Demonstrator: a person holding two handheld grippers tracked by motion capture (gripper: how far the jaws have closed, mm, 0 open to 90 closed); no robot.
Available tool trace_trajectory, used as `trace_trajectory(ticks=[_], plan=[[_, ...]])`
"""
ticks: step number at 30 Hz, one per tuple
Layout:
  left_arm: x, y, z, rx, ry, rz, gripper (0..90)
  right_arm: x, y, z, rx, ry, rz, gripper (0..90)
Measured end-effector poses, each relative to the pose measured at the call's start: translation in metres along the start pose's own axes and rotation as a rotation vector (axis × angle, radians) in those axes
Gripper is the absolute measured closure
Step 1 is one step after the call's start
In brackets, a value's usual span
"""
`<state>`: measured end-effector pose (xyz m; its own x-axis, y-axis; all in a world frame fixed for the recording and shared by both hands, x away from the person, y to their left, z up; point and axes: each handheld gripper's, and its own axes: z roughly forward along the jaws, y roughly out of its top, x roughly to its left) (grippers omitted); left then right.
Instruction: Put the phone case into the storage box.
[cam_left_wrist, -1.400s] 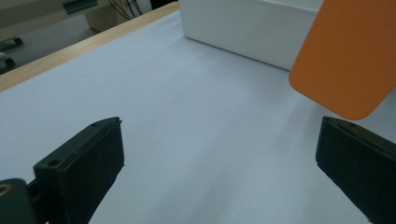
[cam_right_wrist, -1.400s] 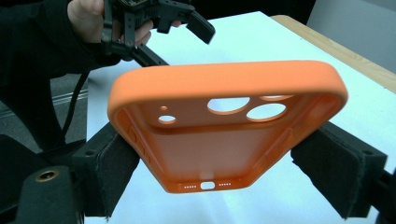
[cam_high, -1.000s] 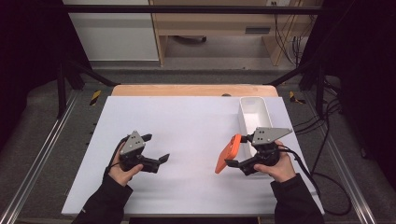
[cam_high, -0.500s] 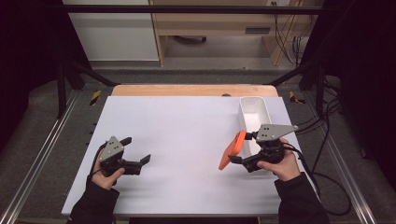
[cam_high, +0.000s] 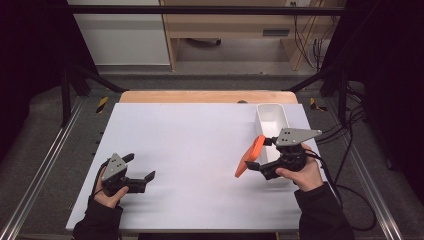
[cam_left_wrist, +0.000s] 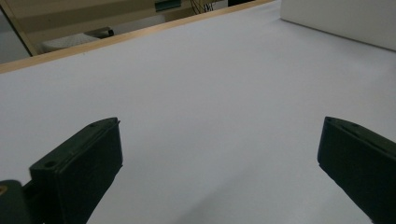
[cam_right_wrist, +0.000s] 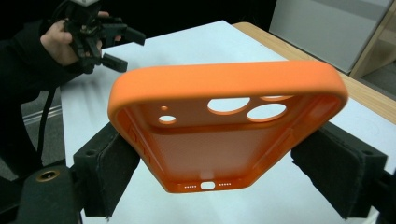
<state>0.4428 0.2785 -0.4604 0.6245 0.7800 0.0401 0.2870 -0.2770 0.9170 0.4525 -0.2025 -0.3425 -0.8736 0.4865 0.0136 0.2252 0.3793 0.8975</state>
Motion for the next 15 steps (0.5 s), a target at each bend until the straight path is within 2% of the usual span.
trace_trajectory(ticks=[6,15], plan=[[0.003,-0.006,0.001,0.011,0.008,-0.014,0.0,-0.002,0.003,-0.004,0.001,-0.029,0.006,16.1],[0.003,-0.007,0.001,0.009,-0.009,-0.022,0.0,-0.008,0.014,-0.009,0.003,-0.072,0.024,16.0]])
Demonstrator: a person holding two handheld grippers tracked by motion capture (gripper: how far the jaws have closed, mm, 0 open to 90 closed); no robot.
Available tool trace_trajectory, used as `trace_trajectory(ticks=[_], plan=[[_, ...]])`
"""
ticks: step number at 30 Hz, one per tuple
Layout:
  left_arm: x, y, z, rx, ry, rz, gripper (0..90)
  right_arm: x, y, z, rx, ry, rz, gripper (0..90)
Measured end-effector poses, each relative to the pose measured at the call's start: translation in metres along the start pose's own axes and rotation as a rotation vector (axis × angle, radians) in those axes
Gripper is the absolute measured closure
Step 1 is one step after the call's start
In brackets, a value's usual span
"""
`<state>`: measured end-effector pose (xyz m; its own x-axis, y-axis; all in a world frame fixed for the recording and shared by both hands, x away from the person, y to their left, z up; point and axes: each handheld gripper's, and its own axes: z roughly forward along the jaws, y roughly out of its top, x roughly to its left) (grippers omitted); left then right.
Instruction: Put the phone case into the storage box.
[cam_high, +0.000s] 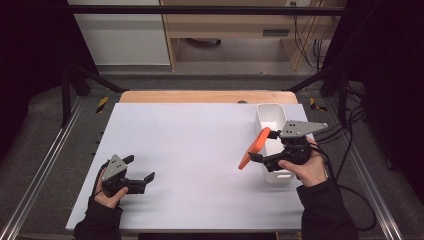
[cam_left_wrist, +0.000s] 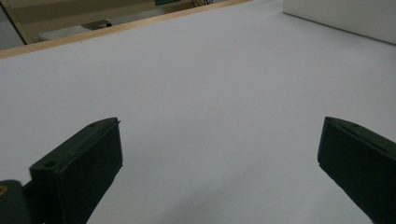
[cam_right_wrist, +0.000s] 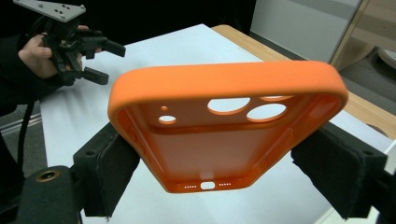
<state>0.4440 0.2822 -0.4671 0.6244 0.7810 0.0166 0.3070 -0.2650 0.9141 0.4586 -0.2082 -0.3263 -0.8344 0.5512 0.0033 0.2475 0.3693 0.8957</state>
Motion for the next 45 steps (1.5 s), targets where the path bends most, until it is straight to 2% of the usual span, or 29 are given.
trace_trajectory(ticks=[16,23,29,39,45], plan=[[0.001,-0.002,0.002,0.007,-0.019,0.0,0.0,-0.011,0.022,-0.005,0.007,-0.09,0.017,16.1],[0.001,-0.002,0.002,0.007,-0.024,0.001,0.0,-0.02,0.033,-0.011,0.0,-0.155,0.043,16.1],[0.001,-0.002,0.003,0.008,-0.028,0.001,0.0,-0.027,0.042,-0.013,0.009,-0.21,0.045,16.1],[0.001,-0.002,0.004,0.013,-0.038,0.009,0.0,-0.045,0.05,-0.011,0.019,-0.313,0.079,16.0],[0.002,-0.002,0.004,0.007,-0.04,0.007,0.0,-0.055,0.054,-0.01,0.022,-0.353,0.103,16.1]])
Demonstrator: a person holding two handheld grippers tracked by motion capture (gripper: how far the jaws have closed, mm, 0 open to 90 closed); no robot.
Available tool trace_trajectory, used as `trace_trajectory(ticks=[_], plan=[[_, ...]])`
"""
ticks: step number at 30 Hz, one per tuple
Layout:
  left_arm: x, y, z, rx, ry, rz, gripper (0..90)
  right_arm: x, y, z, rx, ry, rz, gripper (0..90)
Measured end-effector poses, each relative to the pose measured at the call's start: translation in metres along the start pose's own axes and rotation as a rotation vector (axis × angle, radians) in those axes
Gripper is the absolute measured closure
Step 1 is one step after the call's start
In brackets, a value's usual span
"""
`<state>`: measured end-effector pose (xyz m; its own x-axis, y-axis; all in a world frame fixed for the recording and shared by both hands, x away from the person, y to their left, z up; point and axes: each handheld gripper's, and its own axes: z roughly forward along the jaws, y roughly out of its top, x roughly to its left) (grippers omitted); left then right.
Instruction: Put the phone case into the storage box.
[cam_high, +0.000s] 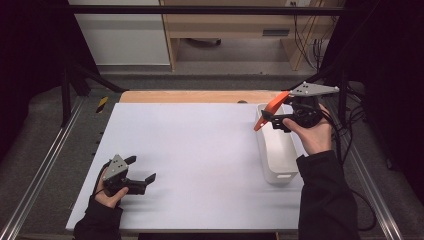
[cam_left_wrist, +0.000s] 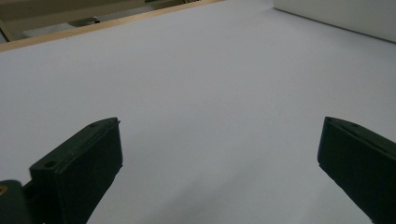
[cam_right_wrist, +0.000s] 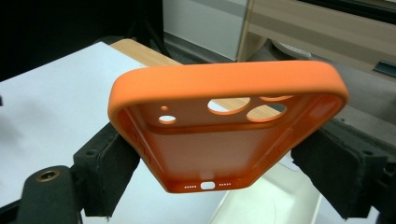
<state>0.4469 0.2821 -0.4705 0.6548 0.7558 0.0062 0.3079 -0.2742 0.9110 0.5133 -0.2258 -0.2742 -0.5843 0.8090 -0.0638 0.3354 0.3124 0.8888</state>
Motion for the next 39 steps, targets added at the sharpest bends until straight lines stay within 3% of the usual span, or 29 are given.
trace_trajectory(ticks=[8,15,26,39], plan=[[0.0,0.0,0.0,0.001,-0.002,0.001,0.0,-0.014,0.003,0.006,0.013,-0.067,0.054,16.1],[0.0,0.0,0.001,0.003,-0.003,0.005,0.0,-0.023,0.005,0.012,0.012,-0.096,0.088,16.0],[0.0,0.0,0.001,0.007,-0.003,0.007,0.0,-0.032,0.006,0.024,0.027,-0.197,0.154,15.8],[0.0,0.0,0.001,0.005,-0.005,0.006,0.0,-0.038,0.007,0.039,0.044,-0.27,0.214,15.7]])
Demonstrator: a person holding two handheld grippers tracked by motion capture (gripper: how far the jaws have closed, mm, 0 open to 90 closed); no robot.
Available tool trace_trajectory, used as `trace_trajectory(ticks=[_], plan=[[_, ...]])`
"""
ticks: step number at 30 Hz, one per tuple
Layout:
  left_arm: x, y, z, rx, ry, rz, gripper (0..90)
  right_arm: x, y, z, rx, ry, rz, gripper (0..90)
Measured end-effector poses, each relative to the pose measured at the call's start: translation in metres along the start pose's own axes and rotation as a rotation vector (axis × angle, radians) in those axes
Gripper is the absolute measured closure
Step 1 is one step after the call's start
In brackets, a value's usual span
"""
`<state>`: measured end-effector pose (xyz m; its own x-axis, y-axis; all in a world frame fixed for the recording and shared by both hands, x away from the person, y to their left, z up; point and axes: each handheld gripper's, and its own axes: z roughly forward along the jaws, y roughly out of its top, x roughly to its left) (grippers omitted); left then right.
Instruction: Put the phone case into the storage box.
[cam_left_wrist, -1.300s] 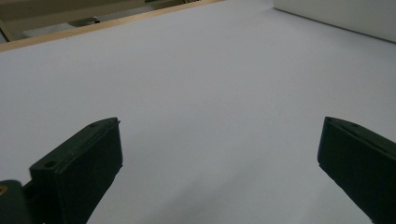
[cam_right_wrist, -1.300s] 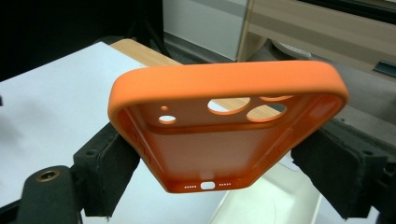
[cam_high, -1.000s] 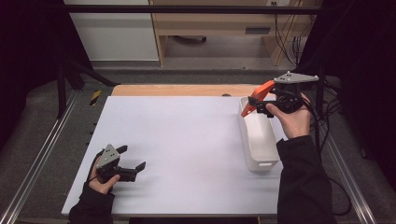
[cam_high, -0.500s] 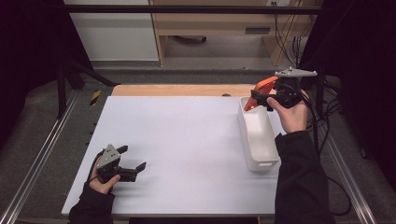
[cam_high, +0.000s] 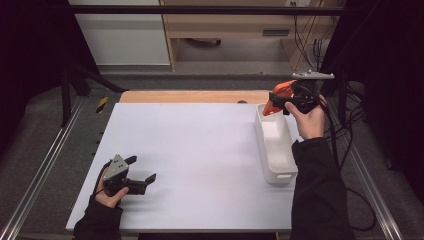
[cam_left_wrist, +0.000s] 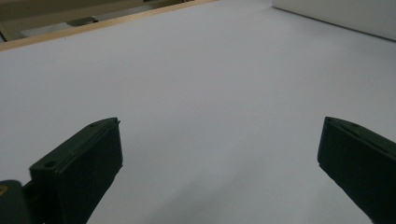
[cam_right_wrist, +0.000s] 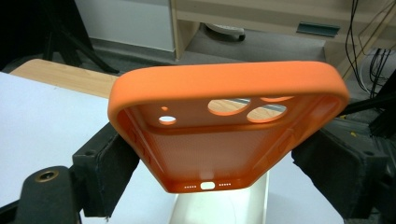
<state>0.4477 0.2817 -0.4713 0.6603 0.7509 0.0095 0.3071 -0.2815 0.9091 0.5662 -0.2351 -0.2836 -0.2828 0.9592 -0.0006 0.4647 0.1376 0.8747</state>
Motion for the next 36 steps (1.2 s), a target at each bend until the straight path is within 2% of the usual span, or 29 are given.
trace_trajectory(ticks=[21,36], plan=[[0.0,0.0,0.001,0.003,-0.007,0.0,0.0,0.0,0.001,0.034,0.055,-0.069,0.04,15.7],[-0.001,-0.001,0.003,0.011,-0.013,0.006,0.0,-0.004,0.001,0.054,0.107,-0.102,0.041,15.8]])
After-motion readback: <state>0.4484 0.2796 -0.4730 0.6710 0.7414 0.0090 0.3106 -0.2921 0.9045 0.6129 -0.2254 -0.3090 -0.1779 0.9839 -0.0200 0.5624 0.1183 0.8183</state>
